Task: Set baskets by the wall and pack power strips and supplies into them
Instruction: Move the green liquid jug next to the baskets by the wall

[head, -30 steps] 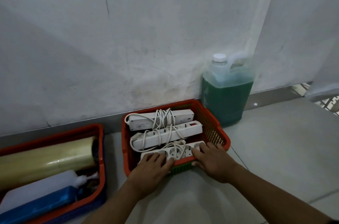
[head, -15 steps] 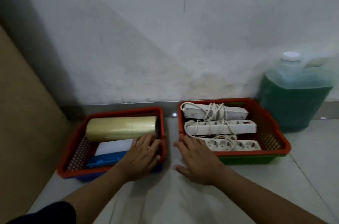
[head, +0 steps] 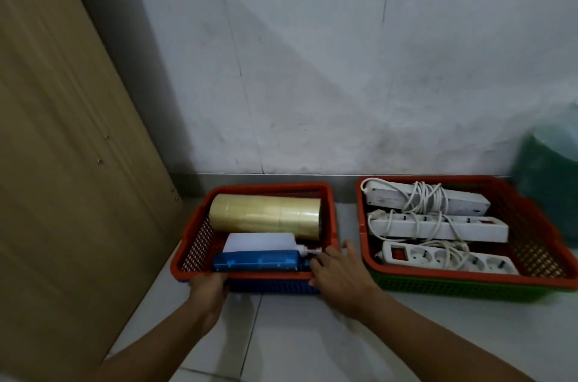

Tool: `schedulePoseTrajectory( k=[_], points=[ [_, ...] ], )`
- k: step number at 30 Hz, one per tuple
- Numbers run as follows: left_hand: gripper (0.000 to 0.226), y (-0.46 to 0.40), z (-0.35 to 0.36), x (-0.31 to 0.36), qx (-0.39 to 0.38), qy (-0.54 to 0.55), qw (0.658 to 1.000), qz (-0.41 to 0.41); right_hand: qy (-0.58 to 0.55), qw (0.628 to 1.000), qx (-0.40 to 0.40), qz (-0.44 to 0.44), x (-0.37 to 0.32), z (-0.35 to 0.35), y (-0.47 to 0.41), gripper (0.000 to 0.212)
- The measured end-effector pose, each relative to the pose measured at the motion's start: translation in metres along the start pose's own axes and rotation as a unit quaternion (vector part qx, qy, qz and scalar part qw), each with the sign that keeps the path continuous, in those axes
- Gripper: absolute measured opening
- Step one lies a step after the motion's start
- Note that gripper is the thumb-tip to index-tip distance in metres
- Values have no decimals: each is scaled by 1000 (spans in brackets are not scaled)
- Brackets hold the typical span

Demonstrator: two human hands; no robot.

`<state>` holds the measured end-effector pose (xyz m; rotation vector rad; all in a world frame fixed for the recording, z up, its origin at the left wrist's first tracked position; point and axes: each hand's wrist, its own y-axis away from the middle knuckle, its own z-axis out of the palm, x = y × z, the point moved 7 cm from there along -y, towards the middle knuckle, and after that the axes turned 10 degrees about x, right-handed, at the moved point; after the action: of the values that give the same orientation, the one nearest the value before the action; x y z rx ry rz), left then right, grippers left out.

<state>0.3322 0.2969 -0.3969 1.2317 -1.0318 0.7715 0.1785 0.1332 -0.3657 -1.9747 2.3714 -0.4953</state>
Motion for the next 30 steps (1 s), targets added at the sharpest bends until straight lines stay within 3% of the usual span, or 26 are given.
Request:
schedulePoseTrajectory(
  k=[6,8,11,17,28,30],
  points=[
    [46,2,14,3,-7,-6,1000,-10,5,997,72,5,12,0,10,28],
    [54,-1,23,0,11,-3,999,-33,16,996,91,2,18,-2,15,29],
    [49,0,38,1,26,17,996,-81,18,993,117,23,30,-3,18,30],
    [50,-5,63,7,9,23,995,-96,-10,992,84,95,53,6,12,25],
    [24,17,70,28,-23,-21,991,-129,-65,981,-24,181,55,2,5,21],
    [16,21,69,37,-13,-22,991,-130,-109,975,-44,191,57,-3,6,37]
  ],
)
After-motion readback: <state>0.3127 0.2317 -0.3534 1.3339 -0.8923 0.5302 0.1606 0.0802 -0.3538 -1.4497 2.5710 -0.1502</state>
